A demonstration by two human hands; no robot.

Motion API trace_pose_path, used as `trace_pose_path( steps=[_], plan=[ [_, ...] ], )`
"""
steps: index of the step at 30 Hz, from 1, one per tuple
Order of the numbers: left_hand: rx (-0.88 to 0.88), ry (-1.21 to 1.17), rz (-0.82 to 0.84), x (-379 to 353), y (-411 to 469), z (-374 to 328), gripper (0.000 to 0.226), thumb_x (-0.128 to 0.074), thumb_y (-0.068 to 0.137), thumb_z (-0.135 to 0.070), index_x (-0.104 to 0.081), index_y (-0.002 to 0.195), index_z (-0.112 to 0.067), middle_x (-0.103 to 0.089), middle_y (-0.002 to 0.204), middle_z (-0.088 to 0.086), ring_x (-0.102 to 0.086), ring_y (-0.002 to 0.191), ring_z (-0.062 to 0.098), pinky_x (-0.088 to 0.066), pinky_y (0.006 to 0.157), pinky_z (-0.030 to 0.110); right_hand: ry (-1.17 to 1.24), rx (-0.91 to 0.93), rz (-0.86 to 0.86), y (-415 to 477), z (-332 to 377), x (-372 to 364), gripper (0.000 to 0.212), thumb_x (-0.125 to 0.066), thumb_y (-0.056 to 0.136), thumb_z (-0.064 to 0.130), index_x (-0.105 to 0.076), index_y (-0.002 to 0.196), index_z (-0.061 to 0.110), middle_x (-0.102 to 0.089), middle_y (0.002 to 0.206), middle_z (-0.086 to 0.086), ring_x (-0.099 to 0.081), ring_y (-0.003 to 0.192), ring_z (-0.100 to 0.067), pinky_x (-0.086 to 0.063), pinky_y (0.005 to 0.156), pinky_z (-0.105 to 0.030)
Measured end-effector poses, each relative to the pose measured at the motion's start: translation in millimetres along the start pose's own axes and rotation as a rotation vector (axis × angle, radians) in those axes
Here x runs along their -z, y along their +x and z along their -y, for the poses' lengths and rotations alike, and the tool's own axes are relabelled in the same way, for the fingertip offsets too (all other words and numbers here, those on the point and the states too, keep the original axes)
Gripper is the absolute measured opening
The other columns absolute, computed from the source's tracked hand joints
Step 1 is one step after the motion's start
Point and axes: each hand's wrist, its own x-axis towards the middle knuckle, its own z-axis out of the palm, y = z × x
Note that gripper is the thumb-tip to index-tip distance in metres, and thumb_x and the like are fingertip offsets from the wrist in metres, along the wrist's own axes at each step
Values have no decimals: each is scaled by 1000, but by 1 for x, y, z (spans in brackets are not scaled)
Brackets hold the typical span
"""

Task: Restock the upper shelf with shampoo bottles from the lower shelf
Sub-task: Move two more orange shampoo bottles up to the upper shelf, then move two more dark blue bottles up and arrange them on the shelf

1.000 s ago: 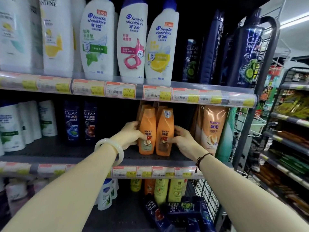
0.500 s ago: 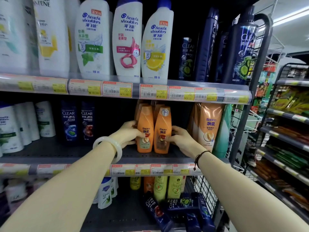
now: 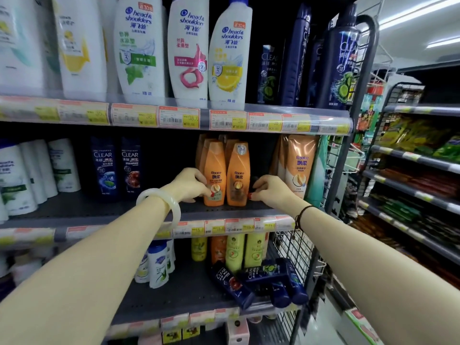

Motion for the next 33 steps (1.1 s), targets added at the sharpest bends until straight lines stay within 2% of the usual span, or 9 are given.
trace_pose_path(
  steps=[3,7,11,14,15,20,24,28,33],
  plan=[
    [-76,109,54,-10,-11,-5,26,-74,75,-9,-64,98,-11,-65,105,8,-61,98,23,-51,71,32,-61,18,0,-19,6,4,35,-72,76,8,-63,109,1,-63,90,-9,-59,84,-21,-46,68,-26],
    [-178,206,145,-26,-24,-7,34,-74,74,-8,-65,107,-7,-67,99,12,-59,81,21,-48,62,27,-113,-2,49,-45,11,5,27,-68,77,5,-64,103,2,-66,82,-12,-63,72,-21,-49,67,-27],
    [-237,176,218,-44,-36,-2,34,-73,75,-6,-65,107,-6,-66,95,10,-62,82,21,-54,76,31,-230,-77,203,-66,7,-2,22,-67,81,10,-62,102,6,-66,81,-9,-63,63,-13,-51,62,-26],
    [-249,222,340,-59,-49,15,26,-71,77,-7,-68,103,-4,-65,91,8,-60,71,14,-48,49,15,-331,-145,269,-78,-3,-15,27,-67,81,11,-61,106,4,-69,85,-13,-65,73,-20,-54,71,-33],
    [-235,255,370,-63,-52,23,27,-71,78,-8,-68,104,-4,-65,93,6,-60,72,14,-46,47,15,-339,-165,288,-81,-8,-21,30,-68,80,12,-61,108,2,-69,87,-16,-64,76,-21,-54,74,-34],
    [-140,342,405,-75,-51,72,30,-75,73,-8,-67,103,-8,-64,99,5,-59,91,19,-49,77,30,-367,-218,319,-94,-34,-49,41,-70,79,16,-60,116,2,-64,95,-13,-61,90,-26,-46,75,-29],
    [-100,411,382,-78,-43,101,36,-78,71,-9,-65,104,-10,-63,100,5,-59,91,21,-51,81,31,-399,-228,317,-99,-49,-70,42,-69,78,14,-60,118,2,-64,114,-15,-59,106,-30,-45,78,-29],
    [-64,449,380,-84,-38,121,47,-78,71,-13,-61,114,-12,-61,104,6,-61,96,24,-54,87,37,-416,-234,332,-98,-63,-87,43,-69,77,11,-59,118,-1,-65,112,-17,-61,104,-32,-51,86,-37],
    [-15,437,402,-99,-36,136,51,-78,70,-17,-59,117,-11,-59,108,5,-60,99,25,-51,86,34,-393,-256,345,-88,-84,-94,44,-68,77,11,-57,119,0,-64,114,-20,-60,104,-33,-46,78,-31]
  ],
)
